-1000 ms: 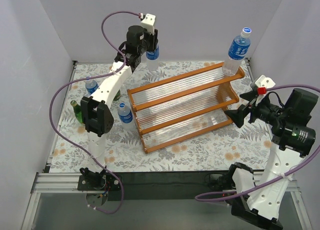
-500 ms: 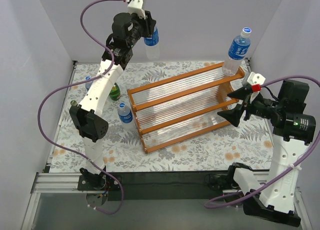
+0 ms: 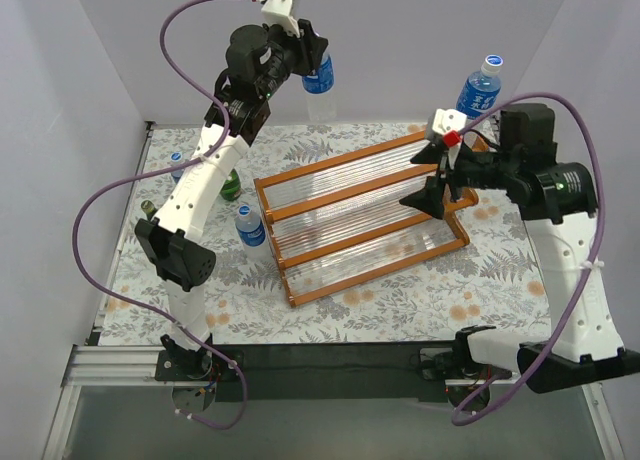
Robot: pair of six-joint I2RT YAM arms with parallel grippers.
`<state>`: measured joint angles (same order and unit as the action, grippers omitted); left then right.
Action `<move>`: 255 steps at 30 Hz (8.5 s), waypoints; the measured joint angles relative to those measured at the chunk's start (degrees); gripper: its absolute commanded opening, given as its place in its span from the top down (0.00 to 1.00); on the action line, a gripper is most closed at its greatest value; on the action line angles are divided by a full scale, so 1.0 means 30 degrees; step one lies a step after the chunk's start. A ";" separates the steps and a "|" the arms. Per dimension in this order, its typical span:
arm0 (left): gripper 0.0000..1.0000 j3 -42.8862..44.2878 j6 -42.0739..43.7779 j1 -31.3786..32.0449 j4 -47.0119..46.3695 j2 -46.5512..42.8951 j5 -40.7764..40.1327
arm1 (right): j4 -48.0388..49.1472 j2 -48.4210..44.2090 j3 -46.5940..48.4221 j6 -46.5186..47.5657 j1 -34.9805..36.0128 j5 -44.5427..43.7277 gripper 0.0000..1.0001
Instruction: Place and organize the beverage onto the shelf
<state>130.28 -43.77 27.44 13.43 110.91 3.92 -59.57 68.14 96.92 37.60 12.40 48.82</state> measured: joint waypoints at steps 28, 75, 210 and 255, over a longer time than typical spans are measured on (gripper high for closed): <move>1.00 -0.1326 -0.3053 0.0466 0.0291 -0.3876 0.0867 | 1.9008 0.8364 0.1268 -0.6594 0.7366 -1.2502 0.02; 0.25 -0.8094 -0.6178 0.0488 -0.1450 -1.3588 0.2266 | 1.7201 0.0386 -0.4663 -1.0302 0.6732 -0.9078 0.99; 0.24 -2.0903 -0.7431 0.0488 1.0775 -2.5376 -0.4612 | 2.9048 -0.8225 -1.3027 -0.8604 0.0867 -1.4557 0.02; 0.49 -2.3715 -0.3206 -0.1035 0.7650 -1.5540 -0.5938 | 0.9734 -1.0353 -1.0761 -0.3840 0.0852 -0.6266 0.01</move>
<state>59.13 -53.39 24.34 36.38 64.29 -13.89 -30.37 37.08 64.64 26.09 14.96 30.02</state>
